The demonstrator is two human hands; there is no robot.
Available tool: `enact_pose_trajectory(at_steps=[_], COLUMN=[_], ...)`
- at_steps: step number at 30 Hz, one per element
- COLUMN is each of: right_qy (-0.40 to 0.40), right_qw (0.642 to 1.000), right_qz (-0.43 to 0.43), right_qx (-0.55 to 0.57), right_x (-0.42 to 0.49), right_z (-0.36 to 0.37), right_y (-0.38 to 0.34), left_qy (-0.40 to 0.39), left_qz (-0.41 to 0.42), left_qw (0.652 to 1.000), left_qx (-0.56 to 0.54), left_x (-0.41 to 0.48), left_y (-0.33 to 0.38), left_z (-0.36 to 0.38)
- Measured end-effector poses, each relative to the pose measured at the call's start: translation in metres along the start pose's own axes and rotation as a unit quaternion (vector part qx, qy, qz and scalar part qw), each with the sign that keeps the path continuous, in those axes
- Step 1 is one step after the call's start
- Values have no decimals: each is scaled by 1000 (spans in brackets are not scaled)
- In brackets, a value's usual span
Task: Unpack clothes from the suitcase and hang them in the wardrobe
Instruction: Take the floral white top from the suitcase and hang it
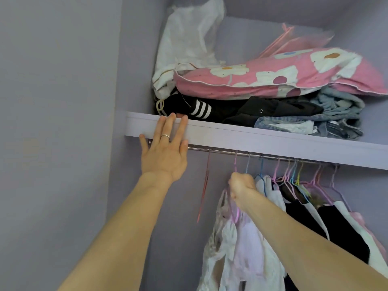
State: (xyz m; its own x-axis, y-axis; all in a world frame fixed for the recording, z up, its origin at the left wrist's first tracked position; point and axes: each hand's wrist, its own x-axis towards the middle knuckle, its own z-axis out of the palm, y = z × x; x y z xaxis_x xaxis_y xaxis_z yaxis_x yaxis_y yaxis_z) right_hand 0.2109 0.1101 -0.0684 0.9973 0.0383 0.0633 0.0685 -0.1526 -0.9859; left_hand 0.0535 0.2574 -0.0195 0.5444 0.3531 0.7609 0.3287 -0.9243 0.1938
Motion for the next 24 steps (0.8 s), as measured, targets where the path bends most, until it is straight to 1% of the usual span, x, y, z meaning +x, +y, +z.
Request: enact_pose_trajectory(at_steps=[3, 6, 8, 11, 12, 14, 16, 20, 24], right_qy=[0, -16, -31, -11, -21, -54, -95, -170, -272], right_qw=[1000, 999, 999, 991, 987, 976, 959, 907, 876], right_qz=[-9, 19, 17, -55, -77, -100, -95, -72, -8], right_qx=[4, 29, -10, -123, -142, -188, -251, -378, -398], right_x=[2, 8, 16, 29, 29, 29, 27, 10, -21], right_z=[15, 23, 31, 34, 34, 31, 31, 23, -6], right_y=[6, 22, 45, 86, 95, 103, 104, 94, 82], left_qy=[26, 48, 60, 69, 70, 74, 73, 54, -19], left_qz=[6, 10, 10, 15, 13, 11, 13, 14, -11], left_qw=[1000, 999, 998, 997, 997, 997, 997, 998, 1000], left_qx=[-6, -12, -18, -27, -27, -35, -35, -31, -22], left_x=[2, 5, 6, 6, 6, 6, 7, 5, -5], left_y=[-6, -6, -6, -7, -8, -8, -10, -12, -5], left_z=[7, 15, 17, 22, 24, 26, 25, 21, 9])
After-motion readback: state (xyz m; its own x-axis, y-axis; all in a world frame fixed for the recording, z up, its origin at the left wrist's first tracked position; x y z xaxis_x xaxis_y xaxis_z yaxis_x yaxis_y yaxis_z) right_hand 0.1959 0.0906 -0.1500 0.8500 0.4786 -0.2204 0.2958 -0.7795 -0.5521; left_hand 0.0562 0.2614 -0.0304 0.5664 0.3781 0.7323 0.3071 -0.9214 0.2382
